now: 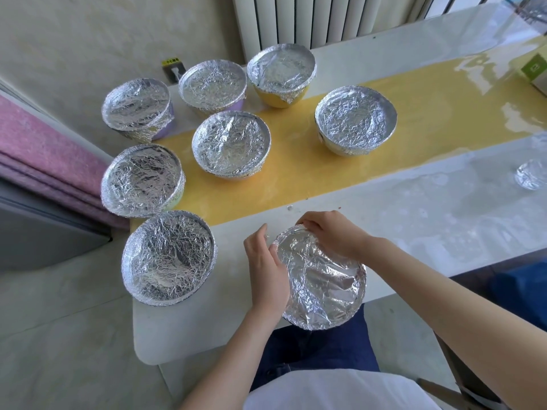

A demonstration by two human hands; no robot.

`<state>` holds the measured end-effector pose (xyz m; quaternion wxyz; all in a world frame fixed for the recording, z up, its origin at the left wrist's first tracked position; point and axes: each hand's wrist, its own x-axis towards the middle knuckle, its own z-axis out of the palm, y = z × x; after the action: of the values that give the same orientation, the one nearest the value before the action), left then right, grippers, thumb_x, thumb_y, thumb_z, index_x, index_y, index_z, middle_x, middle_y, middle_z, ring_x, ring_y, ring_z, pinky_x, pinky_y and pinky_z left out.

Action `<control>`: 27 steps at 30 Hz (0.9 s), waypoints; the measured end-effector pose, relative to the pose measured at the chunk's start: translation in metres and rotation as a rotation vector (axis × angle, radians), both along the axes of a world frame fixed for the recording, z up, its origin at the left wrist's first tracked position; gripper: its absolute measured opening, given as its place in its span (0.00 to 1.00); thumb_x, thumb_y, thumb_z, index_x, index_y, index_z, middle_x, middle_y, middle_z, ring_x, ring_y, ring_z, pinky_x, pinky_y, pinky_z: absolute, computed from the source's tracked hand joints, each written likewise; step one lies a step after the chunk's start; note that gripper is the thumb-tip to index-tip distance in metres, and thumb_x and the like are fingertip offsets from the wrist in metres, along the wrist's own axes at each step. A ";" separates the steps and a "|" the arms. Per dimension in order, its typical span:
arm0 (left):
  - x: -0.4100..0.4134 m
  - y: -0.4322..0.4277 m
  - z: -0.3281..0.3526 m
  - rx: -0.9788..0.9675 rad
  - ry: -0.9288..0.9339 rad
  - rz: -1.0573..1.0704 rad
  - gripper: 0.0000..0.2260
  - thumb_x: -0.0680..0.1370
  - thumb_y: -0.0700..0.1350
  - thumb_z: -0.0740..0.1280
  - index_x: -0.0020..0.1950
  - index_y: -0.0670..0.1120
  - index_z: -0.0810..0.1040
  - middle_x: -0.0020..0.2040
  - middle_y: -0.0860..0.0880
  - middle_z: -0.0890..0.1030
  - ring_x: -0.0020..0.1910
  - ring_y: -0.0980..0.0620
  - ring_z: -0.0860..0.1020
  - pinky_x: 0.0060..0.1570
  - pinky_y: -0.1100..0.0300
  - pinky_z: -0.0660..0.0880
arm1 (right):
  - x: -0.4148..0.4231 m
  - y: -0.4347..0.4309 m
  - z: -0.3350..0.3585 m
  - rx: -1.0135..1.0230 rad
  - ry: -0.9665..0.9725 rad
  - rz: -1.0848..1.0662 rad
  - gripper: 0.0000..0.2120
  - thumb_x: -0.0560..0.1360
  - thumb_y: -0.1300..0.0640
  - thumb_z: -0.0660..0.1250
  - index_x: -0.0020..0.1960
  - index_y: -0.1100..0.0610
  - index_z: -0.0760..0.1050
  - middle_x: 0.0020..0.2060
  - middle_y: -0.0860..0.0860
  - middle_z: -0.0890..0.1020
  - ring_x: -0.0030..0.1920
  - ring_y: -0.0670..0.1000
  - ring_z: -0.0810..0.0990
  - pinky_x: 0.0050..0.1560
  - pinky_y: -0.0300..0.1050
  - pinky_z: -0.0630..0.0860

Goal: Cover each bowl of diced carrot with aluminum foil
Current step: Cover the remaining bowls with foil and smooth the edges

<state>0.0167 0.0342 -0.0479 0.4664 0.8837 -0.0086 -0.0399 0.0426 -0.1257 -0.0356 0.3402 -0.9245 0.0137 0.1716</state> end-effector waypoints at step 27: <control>0.005 0.001 -0.004 0.048 0.026 0.003 0.05 0.80 0.39 0.59 0.47 0.44 0.74 0.29 0.44 0.75 0.29 0.43 0.72 0.32 0.48 0.67 | 0.010 0.021 0.014 -0.239 0.076 0.255 0.14 0.76 0.66 0.53 0.36 0.53 0.61 0.30 0.49 0.66 0.37 0.56 0.67 0.28 0.44 0.57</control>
<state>0.0221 0.0356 -0.0517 0.4450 0.8941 0.0001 -0.0509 0.0525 -0.1046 -0.0220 0.2026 -0.9454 -0.0704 0.2455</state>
